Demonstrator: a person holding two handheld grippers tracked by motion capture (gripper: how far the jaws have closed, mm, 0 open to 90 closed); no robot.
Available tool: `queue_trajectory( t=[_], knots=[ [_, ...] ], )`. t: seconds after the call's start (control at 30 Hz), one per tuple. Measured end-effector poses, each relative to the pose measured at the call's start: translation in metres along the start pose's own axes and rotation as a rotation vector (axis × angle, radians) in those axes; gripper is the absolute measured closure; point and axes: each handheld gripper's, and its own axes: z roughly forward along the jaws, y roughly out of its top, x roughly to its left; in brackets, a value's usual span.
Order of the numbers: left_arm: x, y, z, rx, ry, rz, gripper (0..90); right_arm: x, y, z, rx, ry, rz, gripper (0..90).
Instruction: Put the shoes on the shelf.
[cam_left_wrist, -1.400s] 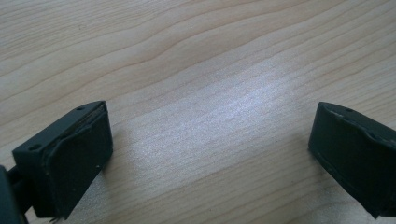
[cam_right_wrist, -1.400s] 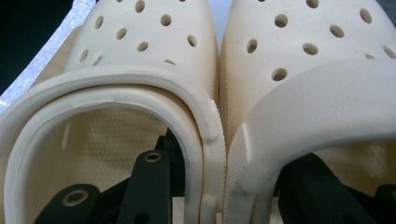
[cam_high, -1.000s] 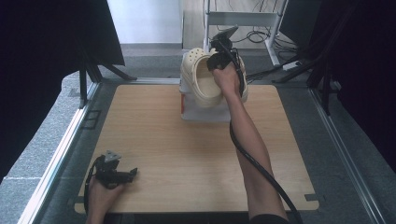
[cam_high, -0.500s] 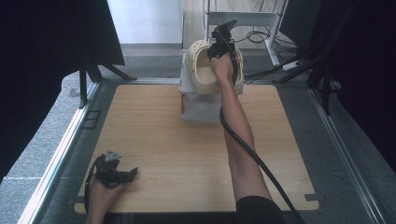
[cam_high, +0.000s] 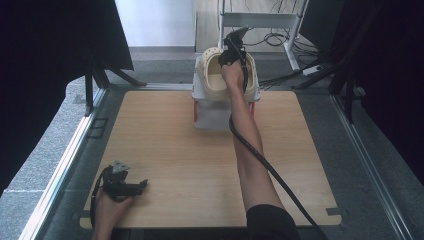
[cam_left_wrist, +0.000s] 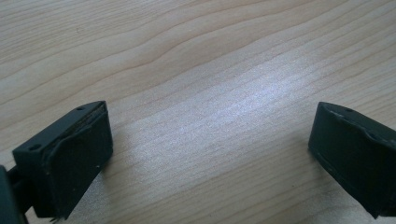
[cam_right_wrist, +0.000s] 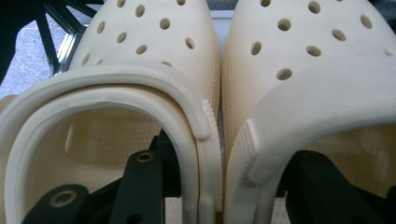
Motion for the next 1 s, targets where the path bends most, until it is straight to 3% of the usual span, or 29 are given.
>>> queue_trajectory(
  t=[0.13, 0.3, 0.43, 0.77, 0.9, 1.0],
  knots=[
    [0.0, 0.0, 0.0, 0.0, 0.001, 0.0, 0.0, -0.001, -0.003, -0.007, -0.012, 0.042, -0.075, 39.3],
    [0.0, 0.0, 0.0, 0.0, 0.0, -0.001, 0.0, -0.008, -0.013, -0.022, -0.02, 0.095, -0.219, 28.4],
    [0.0, 0.0, 0.0, 0.0, 0.001, -0.001, 0.0, -0.02, -0.024, -0.037, -0.036, 0.155, -0.263, 22.6],
    [0.0, 0.0, 0.0, -0.001, 0.002, -0.002, 0.0, -0.037, -0.051, -0.075, -0.104, 0.24, -0.386, 13.9],
    [-0.001, 0.0, 0.0, -0.001, 0.002, -0.003, 0.0, -0.041, -0.061, -0.09, -0.114, 0.272, -0.425, 11.1],
    [-0.001, 0.0, 0.0, -0.001, 0.002, -0.003, 0.0, -0.045, -0.069, -0.1, -0.1, 0.3, -0.46, 3.9]
  ],
)
